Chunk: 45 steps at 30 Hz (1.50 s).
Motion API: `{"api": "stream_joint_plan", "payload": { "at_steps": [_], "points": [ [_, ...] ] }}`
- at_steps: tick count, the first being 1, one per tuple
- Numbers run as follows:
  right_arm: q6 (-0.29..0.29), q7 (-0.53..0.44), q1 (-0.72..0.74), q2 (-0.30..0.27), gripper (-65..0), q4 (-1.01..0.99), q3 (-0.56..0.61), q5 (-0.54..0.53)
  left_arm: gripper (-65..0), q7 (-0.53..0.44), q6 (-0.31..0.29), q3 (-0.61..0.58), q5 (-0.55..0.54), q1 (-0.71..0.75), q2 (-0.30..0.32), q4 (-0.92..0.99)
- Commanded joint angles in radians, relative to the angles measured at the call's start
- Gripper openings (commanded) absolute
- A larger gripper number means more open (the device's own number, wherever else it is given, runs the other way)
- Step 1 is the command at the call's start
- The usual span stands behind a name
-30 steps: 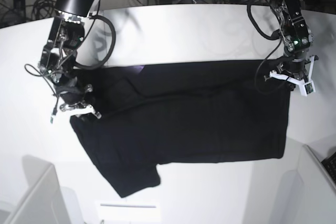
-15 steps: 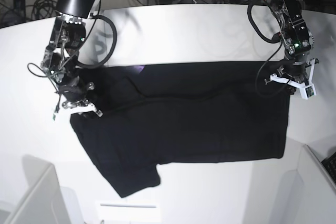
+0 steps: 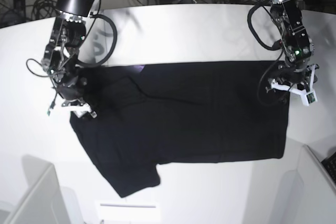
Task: Fold the T-shirt properly
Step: 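Lift both grippers holding the shoulders and shift them outward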
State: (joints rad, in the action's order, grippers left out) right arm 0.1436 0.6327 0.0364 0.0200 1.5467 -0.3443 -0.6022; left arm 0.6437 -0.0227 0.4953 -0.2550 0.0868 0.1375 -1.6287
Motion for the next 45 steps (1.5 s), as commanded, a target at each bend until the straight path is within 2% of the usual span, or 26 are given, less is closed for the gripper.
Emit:
{"api": "stream_joint_plan", "payload": {
  "at_steps": [1, 3, 5, 9, 12, 16, 21, 25, 37, 45],
  "points": [
    [-0.003, -0.032, -0.005, -0.004, -35.9, 0.041, -0.002, -0.009, -18.8, -0.028, -0.001, 0.004, -0.002, -0.029, 0.015, -0.015],
    [-0.002, -0.067, -0.046, 0.001, -35.9, 0.099, -0.002, -0.009, -15.8, -0.028, -0.001, 0.036, -0.007, -0.029, 0.015, -0.035],
    [0.018, -0.112, -0.092, 0.004, -35.9, 0.156, -0.002, -0.009, -15.5, -0.028, -0.006, 0.085, -0.007, -0.023, 0.007, -0.066],
    [0.161, -0.185, -0.197, 0.007, -35.0, 0.274, 0.000, -0.017, -15.6, -0.028, -0.021, 0.193, -0.019, 0.060, -0.028, -0.153],
    [0.205, -0.198, -0.261, 0.008, -33.5, 0.337, 0.000, -0.018, -15.6, -0.029, -0.096, 0.262, -0.103, 0.143, -0.045, -0.186],
    [0.207, -0.199, -0.343, 0.054, -26.3, 0.380, -0.003, -0.057, -15.6, -0.032, -0.161, 0.331, -0.264, 0.250, -0.046, -0.167],
    [0.204, -0.201, -0.428, 0.057, -24.0, 0.378, -0.003, -0.177, -15.6, -0.034, -0.202, 0.351, -0.379, 0.310, -0.046, -0.098],
    [0.201, -0.201, -0.444, 0.061, -23.9, 0.361, -0.003, -0.204, -15.6, -0.035, -0.234, 0.342, -0.383, 0.302, -0.046, -0.018],
    [0.189, -0.202, -0.339, 0.054, -23.7, 0.211, -0.072, -0.204, -15.6, -0.031, -0.234, 0.337, -0.376, 0.182, -0.040, 0.097],
    [0.179, -0.201, -0.258, 0.053, -24.3, 0.088, -0.083, -0.200, -15.6, -0.035, -0.234, 0.257, -0.375, 0.144, -0.034, 0.163]
  ]
}}
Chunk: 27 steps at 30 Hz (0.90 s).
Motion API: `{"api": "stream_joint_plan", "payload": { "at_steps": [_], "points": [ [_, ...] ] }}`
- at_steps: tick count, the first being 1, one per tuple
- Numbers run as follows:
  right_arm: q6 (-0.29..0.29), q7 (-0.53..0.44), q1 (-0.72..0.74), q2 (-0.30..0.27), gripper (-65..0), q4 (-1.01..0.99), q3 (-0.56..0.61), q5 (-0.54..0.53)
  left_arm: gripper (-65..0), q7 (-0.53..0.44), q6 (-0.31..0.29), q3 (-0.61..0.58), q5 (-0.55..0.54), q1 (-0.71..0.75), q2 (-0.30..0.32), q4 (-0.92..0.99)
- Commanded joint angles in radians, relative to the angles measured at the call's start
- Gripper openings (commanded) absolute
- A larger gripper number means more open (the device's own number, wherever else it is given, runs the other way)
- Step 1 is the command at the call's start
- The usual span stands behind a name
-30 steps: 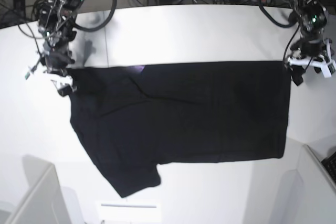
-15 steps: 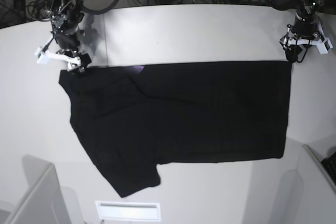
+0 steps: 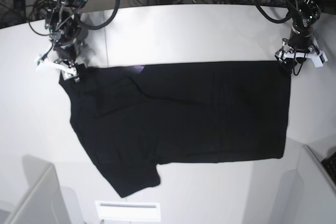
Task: Fold the T-shirt properly
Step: 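Lift both grippers holding the shoulders and shift them outward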
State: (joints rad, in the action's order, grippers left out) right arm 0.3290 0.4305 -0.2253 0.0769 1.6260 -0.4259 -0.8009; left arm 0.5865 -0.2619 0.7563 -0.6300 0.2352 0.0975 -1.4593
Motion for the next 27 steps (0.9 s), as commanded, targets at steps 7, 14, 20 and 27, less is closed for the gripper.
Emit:
{"api": "stream_joint_plan", "payload": {
  "at_steps": [7, 14, 20, 27],
  "points": [
    [-0.006, 0.000, 0.036, -0.033, -24.5, -0.049, -0.001, -0.001, -15.6, 0.022, 0.008, -0.011, 0.000, -0.013, 0.006, -0.002],
    [-0.009, 0.000, 0.053, -0.044, -24.6, -0.096, -0.001, -0.001, -16.5, 0.022, 0.008, -0.011, 0.000, -0.013, 0.006, -0.002],
    [-0.015, -0.023, 0.057, -0.045, -25.2, -0.132, 0.002, -0.001, -38.7, 0.028, 0.008, -0.011, 0.000, -0.036, 0.006, 0.022],
    [-0.015, -0.046, 0.051, -0.045, -47.3, -0.135, 0.000, -0.001, -65.0, 0.026, 0.008, -0.011, 0.000, -0.043, 0.025, 0.075]
  ]
}}
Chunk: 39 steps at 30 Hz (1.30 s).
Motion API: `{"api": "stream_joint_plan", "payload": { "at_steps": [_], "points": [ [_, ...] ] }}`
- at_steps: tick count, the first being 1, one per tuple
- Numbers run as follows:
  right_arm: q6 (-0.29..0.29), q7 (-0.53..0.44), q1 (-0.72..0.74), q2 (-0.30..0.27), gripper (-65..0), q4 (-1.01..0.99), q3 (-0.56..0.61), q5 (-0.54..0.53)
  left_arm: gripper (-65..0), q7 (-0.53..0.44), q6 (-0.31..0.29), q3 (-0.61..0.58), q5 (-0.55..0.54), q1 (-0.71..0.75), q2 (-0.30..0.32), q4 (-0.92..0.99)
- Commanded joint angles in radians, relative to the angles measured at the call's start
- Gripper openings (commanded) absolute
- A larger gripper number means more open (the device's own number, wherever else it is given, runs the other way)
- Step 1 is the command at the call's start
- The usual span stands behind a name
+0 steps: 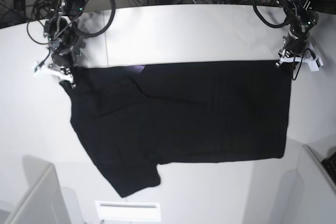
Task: Fold the T-shirt properly
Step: 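Lift both grippers holding the shoulders and shift them outward, then drag the shirt toward the robot with both grippers, then release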
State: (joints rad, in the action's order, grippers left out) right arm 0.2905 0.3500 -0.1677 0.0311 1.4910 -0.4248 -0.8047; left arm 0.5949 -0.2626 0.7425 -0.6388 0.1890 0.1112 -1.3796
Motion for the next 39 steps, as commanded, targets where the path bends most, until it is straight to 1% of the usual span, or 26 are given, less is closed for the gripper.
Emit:
{"api": "stream_joint_plan", "payload": {
  "at_steps": [1, 3, 4, 5, 8, 13, 23, 32, 39],
  "points": [
    [0.023, 0.034, -0.006, 0.000, -50.4, 0.000, -0.001, 0.003, -65.0, 0.020, 0.009, 0.002, 0.009, 0.004, 0.015, -0.005],
    [0.023, 0.034, -0.006, -0.001, -57.6, 0.000, -0.001, 0.003, -65.0, 0.020, 0.009, 0.002, 0.009, 0.004, 0.022, -0.004],
    [0.023, 0.036, -0.005, -0.001, -62.3, 0.000, -0.001, 0.003, -65.0, 0.018, 0.009, 0.002, 0.009, 0.004, 0.022, -0.004],
    [0.023, 0.036, -0.005, -0.001, -65.0, 0.000, -0.001, 0.003, -65.0, 0.017, 0.009, 0.002, 0.009, 0.004, 0.022, -0.005],
    [0.023, 0.039, -0.008, -0.001, -65.0, 0.006, -0.001, 0.003, -65.0, 0.021, 0.009, 0.002, 0.009, 0.014, 0.040, -0.024],
    [0.023, 0.039, -0.037, -0.001, -65.0, 0.030, -0.003, 0.000, -65.0, 0.018, 0.009, 0.005, 0.009, 0.063, 0.041, -0.076],
    [0.028, 0.040, -0.146, 0.003, -65.0, 0.165, -0.003, -0.002, -65.0, 0.021, 0.009, 0.005, 0.009, 0.120, 0.041, -0.133],
    [0.028, 0.040, -0.257, 0.010, -65.0, 0.273, -0.003, -0.003, -65.0, 0.021, 0.009, 0.009, 0.009, 0.232, 0.037, -0.235],
    [0.029, 0.040, -0.333, 0.010, -65.0, 0.351, -0.003, -0.003, -65.0, 0.021, 0.009, 0.010, 0.009, 0.300, 0.035, -0.255]
  ]
}}
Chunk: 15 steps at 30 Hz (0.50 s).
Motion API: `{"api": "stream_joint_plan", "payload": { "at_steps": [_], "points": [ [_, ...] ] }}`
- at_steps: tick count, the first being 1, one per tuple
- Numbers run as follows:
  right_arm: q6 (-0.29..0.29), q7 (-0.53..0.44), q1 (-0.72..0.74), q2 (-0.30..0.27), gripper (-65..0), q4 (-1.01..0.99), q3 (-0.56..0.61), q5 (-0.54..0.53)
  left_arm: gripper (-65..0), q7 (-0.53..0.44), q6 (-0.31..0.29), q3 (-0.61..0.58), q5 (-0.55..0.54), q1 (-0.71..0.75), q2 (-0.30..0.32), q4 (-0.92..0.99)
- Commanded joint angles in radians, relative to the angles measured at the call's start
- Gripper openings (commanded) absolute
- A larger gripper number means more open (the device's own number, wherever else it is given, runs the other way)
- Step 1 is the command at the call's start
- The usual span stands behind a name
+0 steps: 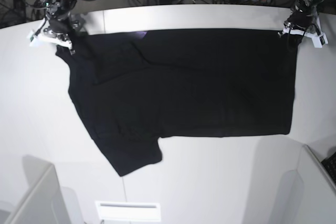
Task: Fold the T-shirt properly
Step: 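Drag the shirt toward the robot with both grippers, then release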
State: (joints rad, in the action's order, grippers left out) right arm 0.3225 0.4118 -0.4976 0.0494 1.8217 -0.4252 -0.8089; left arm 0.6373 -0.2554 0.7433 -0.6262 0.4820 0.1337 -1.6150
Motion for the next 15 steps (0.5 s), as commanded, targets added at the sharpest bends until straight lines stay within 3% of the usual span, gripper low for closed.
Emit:
{"api": "stream_joint_plan", "payload": {
  "at_steps": [1, 15],
  "points": [
    [-0.003, -0.021, -0.014, -0.009, -65.0, 0.029, -0.002, 0.001, -65.0, -0.023, 0.001, 0.009, -0.004, 0.014, 0.013, -0.020],
    [-0.003, -0.021, -0.131, -0.007, -65.0, 0.052, -0.002, 0.000, -65.0, -0.027, 0.001, 0.011, -0.004, 0.091, 0.017, -0.020]
  ]
}}
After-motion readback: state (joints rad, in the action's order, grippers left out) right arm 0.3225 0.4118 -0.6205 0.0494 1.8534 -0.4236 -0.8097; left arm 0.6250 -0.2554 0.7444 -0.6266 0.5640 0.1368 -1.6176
